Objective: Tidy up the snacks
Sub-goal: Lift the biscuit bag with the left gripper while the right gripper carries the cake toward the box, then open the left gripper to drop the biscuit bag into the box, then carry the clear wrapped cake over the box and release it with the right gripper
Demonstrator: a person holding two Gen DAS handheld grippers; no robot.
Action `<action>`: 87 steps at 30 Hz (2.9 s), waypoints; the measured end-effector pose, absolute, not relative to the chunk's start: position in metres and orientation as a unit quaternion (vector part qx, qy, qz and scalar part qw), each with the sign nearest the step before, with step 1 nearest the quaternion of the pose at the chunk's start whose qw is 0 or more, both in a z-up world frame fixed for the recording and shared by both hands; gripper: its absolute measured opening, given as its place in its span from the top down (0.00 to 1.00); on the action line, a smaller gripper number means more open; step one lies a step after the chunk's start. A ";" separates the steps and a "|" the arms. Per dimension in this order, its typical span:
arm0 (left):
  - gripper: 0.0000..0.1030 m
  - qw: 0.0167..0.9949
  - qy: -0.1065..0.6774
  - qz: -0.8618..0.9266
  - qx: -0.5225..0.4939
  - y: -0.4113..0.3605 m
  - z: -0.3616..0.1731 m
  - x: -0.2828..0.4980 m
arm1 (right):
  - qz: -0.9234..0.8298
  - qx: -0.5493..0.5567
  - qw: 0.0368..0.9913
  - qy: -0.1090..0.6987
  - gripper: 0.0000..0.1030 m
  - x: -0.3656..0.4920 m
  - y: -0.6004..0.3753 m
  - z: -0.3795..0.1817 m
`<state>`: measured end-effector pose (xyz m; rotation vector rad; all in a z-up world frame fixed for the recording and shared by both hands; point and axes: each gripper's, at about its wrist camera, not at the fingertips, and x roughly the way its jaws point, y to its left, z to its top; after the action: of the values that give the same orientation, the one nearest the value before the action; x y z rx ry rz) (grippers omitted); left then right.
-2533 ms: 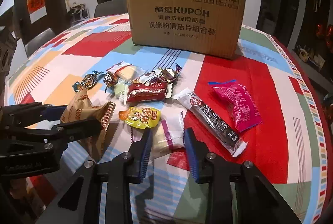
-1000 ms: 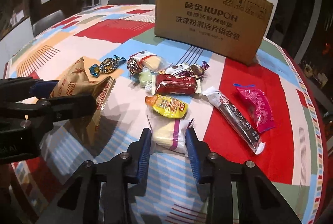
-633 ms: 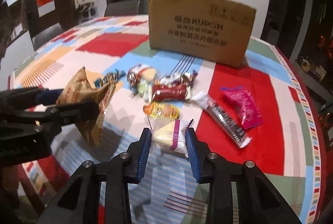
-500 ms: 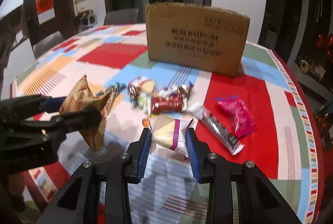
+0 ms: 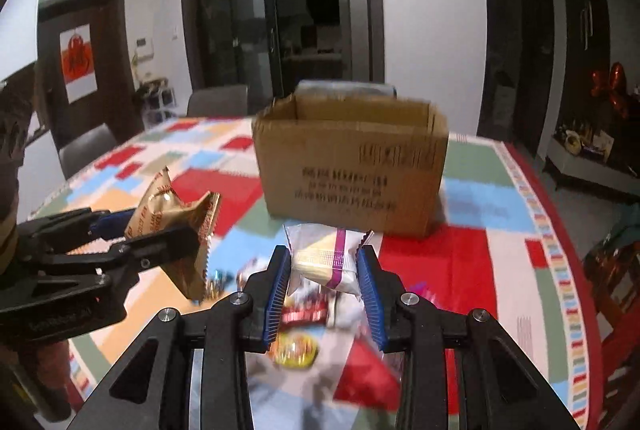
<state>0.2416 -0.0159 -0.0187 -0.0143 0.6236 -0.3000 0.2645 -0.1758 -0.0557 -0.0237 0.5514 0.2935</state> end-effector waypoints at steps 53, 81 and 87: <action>0.19 0.914 0.384 -0.123 0.053 -0.032 0.052 0.423 | 0.114 0.012 0.911 0.395 0.47 0.454 -0.214 0.006; 0.33 0.836 0.493 -0.214 0.112 -0.089 -0.009 0.351 | 0.138 -0.019 0.827 0.545 0.47 0.379 -0.244 -0.063; 0.37 0.808 0.530 -0.227 0.122 -0.099 -0.037 0.352 | 0.141 -0.022 0.801 0.581 0.47 0.375 -0.247 -0.090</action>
<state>0.3516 -0.0992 -0.0370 0.2603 1.1335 -0.4847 0.3754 -0.2465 -0.0901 -0.0467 1.2459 0.3014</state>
